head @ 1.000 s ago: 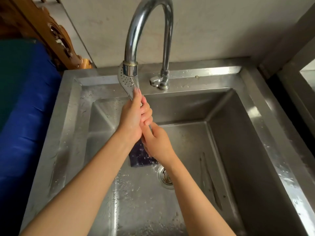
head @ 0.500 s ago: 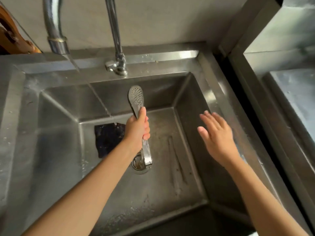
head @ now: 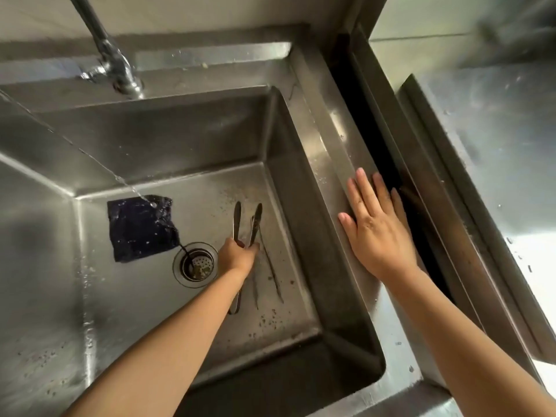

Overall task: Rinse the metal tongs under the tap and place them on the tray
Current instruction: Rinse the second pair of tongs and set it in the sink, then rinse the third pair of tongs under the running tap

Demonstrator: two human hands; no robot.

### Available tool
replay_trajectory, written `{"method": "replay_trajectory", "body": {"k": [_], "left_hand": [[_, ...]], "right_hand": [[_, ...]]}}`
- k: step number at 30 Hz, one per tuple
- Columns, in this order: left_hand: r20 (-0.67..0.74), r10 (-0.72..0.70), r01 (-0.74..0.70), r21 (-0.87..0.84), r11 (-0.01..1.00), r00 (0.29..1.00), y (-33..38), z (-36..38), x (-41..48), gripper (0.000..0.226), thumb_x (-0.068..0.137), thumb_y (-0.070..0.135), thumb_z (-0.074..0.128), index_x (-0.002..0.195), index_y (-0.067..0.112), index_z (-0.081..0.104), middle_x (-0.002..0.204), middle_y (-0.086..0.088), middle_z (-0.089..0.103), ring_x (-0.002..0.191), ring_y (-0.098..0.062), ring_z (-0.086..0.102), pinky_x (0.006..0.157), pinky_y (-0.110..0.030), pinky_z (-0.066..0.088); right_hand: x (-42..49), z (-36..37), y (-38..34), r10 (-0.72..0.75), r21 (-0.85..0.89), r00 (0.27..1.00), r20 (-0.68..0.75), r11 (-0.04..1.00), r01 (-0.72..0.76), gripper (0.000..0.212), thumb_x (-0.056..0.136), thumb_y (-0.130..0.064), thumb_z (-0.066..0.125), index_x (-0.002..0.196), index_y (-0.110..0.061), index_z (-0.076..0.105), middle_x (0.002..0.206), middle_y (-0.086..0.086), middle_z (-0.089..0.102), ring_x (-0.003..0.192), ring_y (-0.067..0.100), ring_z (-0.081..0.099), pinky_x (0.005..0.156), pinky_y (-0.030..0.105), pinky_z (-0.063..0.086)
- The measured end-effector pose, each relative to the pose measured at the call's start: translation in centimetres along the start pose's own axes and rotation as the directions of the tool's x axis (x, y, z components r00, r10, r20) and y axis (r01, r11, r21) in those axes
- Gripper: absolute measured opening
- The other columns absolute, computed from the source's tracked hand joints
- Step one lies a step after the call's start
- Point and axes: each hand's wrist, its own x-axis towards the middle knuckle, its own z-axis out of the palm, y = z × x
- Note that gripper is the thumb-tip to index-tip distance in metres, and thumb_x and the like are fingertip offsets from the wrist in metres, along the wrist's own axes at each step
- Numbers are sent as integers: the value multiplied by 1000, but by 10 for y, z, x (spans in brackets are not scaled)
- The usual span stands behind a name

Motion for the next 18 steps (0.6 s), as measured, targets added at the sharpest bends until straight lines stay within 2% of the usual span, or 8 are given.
{"method": "replay_trajectory", "body": {"k": [4, 9, 12, 18], "left_hand": [[40, 32, -37, 141, 989, 999, -18, 32, 13, 41, 79, 35, 68, 103, 5, 55, 108, -17, 63, 97, -33, 61, 77, -35, 49], [-29, 31, -26, 160, 987, 999, -30, 64, 21, 48, 79, 38, 66, 110, 3, 51, 112, -18, 59, 102, -34, 58, 82, -38, 49], [-68, 42, -32, 141, 989, 997, -28, 75, 24, 46, 79, 36, 65, 108, 4, 47, 110, -18, 59, 101, -34, 58, 80, -40, 49], [-108, 62, -36, 226, 973, 992, -20, 85, 25, 46, 82, 36, 62, 109, 5, 42, 112, -16, 56, 103, -34, 56, 80, -43, 46]], "right_hand": [[2, 4, 3, -8, -8, 1000, -27, 1000, 8, 60, 98, -49, 21, 149, -19, 13, 159, -4, 1, 146, 20, -2, 117, 41, -1], [1, 7, 2, -18, -26, 999, -43, 1000, 17, 61, 98, -49, 19, 149, -17, 13, 159, -1, 3, 146, 24, 1, 117, 44, 3], [1, 7, 1, -22, -39, 999, -43, 999, 20, 60, 99, -49, 17, 149, -16, 13, 159, 0, 3, 146, 25, 2, 117, 46, 4], [0, 7, 0, -24, -48, 998, -64, 999, 21, 60, 99, -45, 22, 147, -11, 19, 159, 5, 10, 145, 30, 9, 116, 50, 12]]}}
